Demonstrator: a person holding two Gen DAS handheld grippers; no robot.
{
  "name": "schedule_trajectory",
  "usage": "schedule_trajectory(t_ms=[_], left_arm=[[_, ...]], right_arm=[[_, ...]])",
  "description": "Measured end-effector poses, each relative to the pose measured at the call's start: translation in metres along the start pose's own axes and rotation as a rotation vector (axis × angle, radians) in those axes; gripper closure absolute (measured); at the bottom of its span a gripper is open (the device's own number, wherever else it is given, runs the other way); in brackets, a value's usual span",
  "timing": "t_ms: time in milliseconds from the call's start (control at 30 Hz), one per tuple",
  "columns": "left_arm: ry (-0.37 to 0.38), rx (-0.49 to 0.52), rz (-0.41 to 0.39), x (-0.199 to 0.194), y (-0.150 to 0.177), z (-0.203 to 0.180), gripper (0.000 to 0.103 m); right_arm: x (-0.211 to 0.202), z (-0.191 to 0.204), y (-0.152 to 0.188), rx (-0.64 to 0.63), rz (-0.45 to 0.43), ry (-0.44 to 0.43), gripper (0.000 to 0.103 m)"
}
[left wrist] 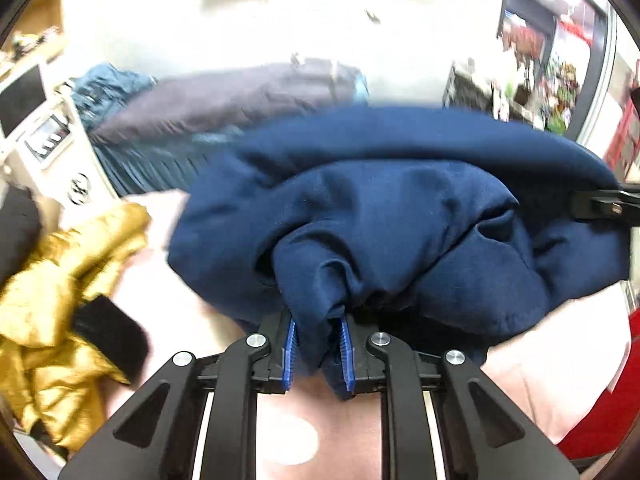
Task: Fold large clothes
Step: 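Lift the navy jacket with both grippers and shake it open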
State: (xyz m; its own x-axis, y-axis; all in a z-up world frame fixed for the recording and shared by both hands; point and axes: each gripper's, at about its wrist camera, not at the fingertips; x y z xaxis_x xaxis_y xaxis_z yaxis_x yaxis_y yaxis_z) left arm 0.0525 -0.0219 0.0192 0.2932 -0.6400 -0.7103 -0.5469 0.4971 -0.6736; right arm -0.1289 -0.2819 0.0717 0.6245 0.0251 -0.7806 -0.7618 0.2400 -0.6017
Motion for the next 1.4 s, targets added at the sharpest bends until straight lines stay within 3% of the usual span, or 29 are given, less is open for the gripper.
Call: schedule_trajectory(t_ms=[167,300,367,433,533,600,633,700,733,833,900,933,1033,1100,1133,1200,1300,1400], left_arm=[[-0.069,-0.016,-0.220,-0.106,-0.043,0.004,0.087],[-0.077,0.012,-0.416,-0.193,-0.074,-0.012,0.087],[-0.034,0.023,-0.531,-0.239,-0.096,-0.019,0.088],[0.025,0.036,-0.616,-0.271,-0.118,-0.027,0.088],[0.051,0.155,-0.776,-0.325,-0.149,-0.057,0.097],[0.050,0.241,-0.917,-0.358,-0.167,-0.082,0.103],[0.051,0.273,-0.943,-0.370,-0.181,-0.093,0.103],[0.071,0.263,-0.901,-0.377,-0.199,-0.102,0.103],[0.123,0.264,-0.852,-0.366,-0.210,-0.109,0.103],[0.151,0.264,-0.657,-0.301,-0.224,-0.123,0.095],[0.170,0.223,-0.448,-0.220,-0.219,-0.123,0.032],[0.162,0.185,-0.379,-0.179,-0.207,-0.113,0.023],[0.140,0.116,-0.177,-0.070,-0.171,-0.087,0.019],[0.077,0.073,-0.055,-0.019,-0.150,-0.066,0.019],[0.047,0.062,-0.013,0.000,-0.137,-0.061,0.019],[0.015,0.024,0.059,0.032,-0.106,-0.039,0.019],[-0.025,-0.046,0.125,0.046,-0.071,-0.003,0.010],[-0.064,-0.155,0.184,0.040,-0.027,0.040,0.009]], right_arm=[[-0.103,0.047,-0.033,-0.038,-0.190,-0.190,0.093],[-0.189,0.068,-0.064,-0.048,-0.389,-0.427,0.093],[-0.222,0.073,-0.073,-0.070,-0.469,-0.499,0.093],[-0.265,0.078,-0.084,-0.092,-0.565,-0.652,0.093],[-0.310,0.080,-0.094,-0.145,-0.681,-0.733,0.094],[-0.329,0.073,-0.105,-0.121,-0.727,-0.737,0.093],[-0.328,0.069,-0.111,-0.103,-0.729,-0.718,0.093],[-0.313,0.049,-0.117,0.020,-0.682,-0.626,0.093],[-0.305,0.039,-0.113,0.071,-0.646,-0.598,0.093],[-0.230,0.001,-0.115,0.239,-0.472,-0.315,0.091],[-0.158,-0.028,-0.099,0.337,-0.288,-0.084,0.085],[-0.125,-0.041,-0.089,0.375,-0.209,-0.009,0.083],[-0.029,-0.082,-0.048,0.502,0.046,0.163,0.073],[0.008,-0.106,-0.016,0.606,0.124,0.197,0.059],[0.020,-0.115,0.003,0.666,0.143,0.244,0.059],[0.018,-0.122,0.020,0.718,0.122,0.257,0.053],[0.015,-0.124,0.035,0.699,0.112,0.280,0.038],[0.023,-0.132,0.058,0.640,0.130,0.351,0.033]])
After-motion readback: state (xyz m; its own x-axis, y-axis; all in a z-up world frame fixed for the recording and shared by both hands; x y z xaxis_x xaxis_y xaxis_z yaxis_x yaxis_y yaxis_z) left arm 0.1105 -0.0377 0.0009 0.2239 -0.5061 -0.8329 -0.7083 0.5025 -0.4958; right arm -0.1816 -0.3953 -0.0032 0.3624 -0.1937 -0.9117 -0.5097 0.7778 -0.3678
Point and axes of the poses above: each gripper's, at about its wrist camera, not at the fingertips, and x roughly the way its jaws point, z to its left, y to its underside, and after that the axes turned 15 degrees about y, right-handed
